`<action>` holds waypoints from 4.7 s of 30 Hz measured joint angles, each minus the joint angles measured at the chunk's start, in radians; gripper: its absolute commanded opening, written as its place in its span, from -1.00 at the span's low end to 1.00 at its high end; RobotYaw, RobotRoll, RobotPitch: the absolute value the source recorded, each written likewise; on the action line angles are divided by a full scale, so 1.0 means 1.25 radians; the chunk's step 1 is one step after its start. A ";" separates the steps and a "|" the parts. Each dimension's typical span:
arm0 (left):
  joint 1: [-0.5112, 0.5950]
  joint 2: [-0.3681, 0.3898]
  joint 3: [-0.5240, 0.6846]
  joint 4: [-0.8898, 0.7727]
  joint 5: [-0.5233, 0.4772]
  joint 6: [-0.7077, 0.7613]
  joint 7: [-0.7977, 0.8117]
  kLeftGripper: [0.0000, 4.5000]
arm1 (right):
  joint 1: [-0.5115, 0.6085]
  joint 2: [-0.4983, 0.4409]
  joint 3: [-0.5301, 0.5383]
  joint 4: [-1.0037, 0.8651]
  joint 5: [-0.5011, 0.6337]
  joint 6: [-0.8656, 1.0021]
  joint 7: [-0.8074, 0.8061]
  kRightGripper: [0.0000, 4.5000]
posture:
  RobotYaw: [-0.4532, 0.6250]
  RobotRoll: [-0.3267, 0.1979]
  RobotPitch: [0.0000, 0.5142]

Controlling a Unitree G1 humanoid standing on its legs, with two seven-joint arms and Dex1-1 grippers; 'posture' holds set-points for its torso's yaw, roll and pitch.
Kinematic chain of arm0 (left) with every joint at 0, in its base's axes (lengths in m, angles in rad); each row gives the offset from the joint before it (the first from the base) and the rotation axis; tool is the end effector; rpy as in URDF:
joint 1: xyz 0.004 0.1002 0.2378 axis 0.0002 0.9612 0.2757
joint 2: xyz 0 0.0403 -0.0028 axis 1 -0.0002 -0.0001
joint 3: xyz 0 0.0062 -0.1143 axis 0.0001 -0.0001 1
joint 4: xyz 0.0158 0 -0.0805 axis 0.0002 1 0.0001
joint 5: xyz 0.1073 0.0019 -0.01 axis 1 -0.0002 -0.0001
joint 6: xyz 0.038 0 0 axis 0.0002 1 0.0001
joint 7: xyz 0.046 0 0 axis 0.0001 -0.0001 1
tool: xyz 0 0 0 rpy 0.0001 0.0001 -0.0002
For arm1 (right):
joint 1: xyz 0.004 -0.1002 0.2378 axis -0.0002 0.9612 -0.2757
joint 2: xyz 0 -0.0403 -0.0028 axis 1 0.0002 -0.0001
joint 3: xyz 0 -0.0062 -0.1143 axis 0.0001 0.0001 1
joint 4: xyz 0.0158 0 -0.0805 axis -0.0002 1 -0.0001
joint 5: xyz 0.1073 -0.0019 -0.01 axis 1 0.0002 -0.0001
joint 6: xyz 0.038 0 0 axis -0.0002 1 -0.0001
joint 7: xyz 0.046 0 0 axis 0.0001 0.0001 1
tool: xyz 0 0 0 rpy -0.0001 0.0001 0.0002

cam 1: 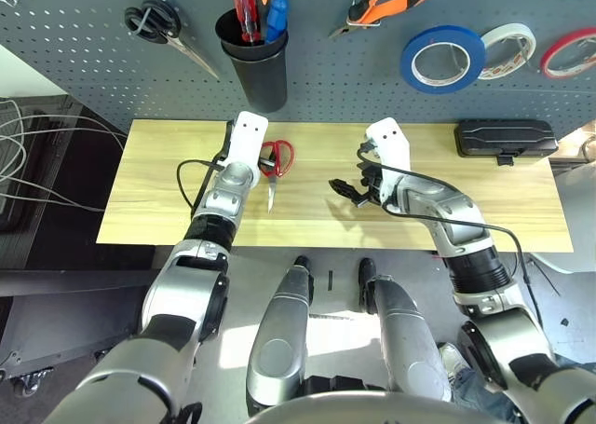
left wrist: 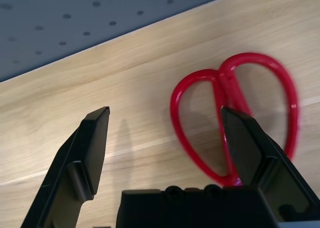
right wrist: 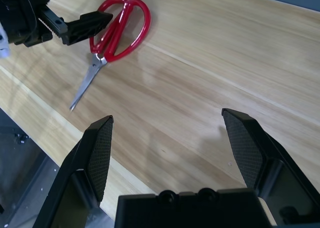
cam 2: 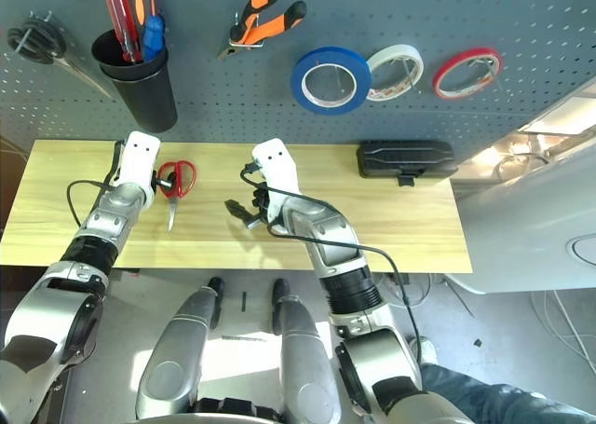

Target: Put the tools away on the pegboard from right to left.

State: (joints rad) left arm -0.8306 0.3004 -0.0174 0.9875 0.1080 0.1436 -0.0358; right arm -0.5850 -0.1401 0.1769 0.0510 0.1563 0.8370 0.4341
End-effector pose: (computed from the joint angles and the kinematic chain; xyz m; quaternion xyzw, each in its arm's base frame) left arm 0.3544 0.1990 0.0841 0.2011 0.1513 0.0070 0.9678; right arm 0.2996 -0.1049 0.1251 -0.0455 0.1849 0.3447 0.9192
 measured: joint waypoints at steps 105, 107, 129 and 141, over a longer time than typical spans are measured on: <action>0.356 0.098 0.347 -0.779 -0.232 -0.281 -0.046 -1.00 | -0.322 0.040 -0.073 -0.025 0.188 -0.262 0.207 1.00 | 0.18 0.25 0.46; 0.345 0.101 0.350 -0.758 -0.233 -0.276 -0.039 -1.00 | -0.322 0.040 -0.074 -0.022 0.188 -0.263 0.204 1.00 | 0.17 0.25 0.47; 0.206 0.152 0.337 -0.544 -0.238 -0.213 -0.062 -0.53 | -0.322 0.039 -0.074 -0.015 0.188 -0.275 0.186 1.00 | 0.15 0.25 0.46; 0.276 0.141 0.254 -0.578 -0.206 -0.167 -0.086 0.99 | -0.223 0.008 -0.079 0.041 0.155 -0.298 0.143 1.00 | 0.16 0.25 0.47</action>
State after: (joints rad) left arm -0.4854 0.4769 0.3003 0.2651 -0.1496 -0.0658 -0.1433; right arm -0.8635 -0.1302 0.0788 0.1025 0.3501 0.4639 0.6134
